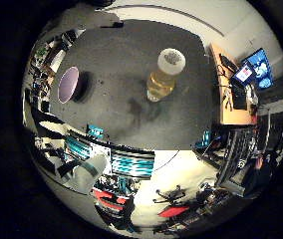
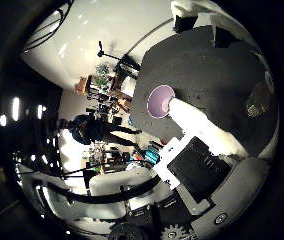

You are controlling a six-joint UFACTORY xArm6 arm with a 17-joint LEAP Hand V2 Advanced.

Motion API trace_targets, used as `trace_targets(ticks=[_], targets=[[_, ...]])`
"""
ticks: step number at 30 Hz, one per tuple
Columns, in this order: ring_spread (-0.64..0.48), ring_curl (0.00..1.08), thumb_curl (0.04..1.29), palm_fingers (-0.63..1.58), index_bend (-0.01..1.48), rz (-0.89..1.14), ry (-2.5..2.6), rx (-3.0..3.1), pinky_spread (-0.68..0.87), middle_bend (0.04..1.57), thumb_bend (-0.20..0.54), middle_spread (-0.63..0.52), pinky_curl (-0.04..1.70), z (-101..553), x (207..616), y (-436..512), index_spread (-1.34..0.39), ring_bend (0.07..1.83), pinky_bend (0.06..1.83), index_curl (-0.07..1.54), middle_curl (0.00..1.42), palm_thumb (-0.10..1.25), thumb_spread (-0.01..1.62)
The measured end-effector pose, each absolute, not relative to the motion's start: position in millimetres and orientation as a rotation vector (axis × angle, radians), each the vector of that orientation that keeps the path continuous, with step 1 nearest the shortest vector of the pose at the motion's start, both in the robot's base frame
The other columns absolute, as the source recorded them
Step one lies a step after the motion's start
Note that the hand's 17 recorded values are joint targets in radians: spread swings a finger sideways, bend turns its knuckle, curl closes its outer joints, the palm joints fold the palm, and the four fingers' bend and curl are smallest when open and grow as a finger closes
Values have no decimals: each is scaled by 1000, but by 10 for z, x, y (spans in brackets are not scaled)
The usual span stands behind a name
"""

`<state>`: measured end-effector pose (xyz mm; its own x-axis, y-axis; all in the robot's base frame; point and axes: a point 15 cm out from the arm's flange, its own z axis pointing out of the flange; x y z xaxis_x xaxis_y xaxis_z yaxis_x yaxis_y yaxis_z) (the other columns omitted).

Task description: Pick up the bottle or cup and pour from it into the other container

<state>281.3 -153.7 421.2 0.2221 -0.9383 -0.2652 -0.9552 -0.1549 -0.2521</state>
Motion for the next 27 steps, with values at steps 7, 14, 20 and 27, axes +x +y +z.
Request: trace_targets(ticks=[7, 14, 20, 27], targets=[[-57, 307, 510, 460, 339, 62, 1744, -2135, 313, 651, -25, -187, -16, 4260, 2819, -1498, -416, 809, 954, 512, 575, 778, 988], [-62, 284, 459, 352, 203, 13, 1745, -2008, 326, 550, -34, -171, -10, 4361, 2817, -1621, -370, 802, 1036, 453, 524, 666, 1030], [-54, 260, 400, 334, 184, -31, 1721, -1815, 355, 502, -28, -135, -14, 4464, 2852, -1830, -332, 789, 1056, 416, 486, 615, 1033], [-53, 248, 374, 324, 172, -42, 1731, -1652, 364, 487, -26, -119, -12, 4509, 2818, -2271, -311, 804, 1060, 387, 463, 602, 1032]])
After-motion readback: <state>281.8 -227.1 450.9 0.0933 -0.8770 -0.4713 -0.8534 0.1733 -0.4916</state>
